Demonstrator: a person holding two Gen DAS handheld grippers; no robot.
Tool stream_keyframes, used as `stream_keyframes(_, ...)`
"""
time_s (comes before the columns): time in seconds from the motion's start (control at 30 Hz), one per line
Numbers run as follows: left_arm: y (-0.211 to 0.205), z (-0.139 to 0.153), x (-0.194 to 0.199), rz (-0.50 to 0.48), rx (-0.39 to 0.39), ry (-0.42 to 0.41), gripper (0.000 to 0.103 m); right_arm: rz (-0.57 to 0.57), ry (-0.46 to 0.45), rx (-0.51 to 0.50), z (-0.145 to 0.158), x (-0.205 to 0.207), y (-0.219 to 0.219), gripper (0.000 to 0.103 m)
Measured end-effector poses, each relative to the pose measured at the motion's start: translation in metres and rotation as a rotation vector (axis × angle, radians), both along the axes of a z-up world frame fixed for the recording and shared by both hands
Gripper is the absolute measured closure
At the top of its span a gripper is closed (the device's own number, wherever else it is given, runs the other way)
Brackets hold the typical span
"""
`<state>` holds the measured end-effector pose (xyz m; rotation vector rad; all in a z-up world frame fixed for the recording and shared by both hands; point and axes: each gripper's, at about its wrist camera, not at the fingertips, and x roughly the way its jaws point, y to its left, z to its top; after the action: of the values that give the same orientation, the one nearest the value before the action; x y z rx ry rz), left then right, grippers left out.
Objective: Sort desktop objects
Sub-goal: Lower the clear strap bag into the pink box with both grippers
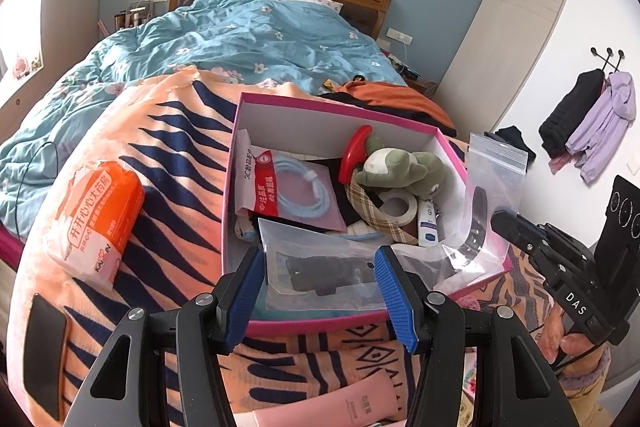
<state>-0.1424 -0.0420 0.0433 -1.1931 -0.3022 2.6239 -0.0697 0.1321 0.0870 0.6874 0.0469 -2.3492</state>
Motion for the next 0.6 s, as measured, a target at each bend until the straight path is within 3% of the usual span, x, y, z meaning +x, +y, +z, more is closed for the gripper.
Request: stream_keyframes(0.6,0.001,-0.022,-0.019,0.012,-0.016,-0.039,0.046,-0.004,-0.068,0.01,-0.026,-0.022,-0.003,0.099)
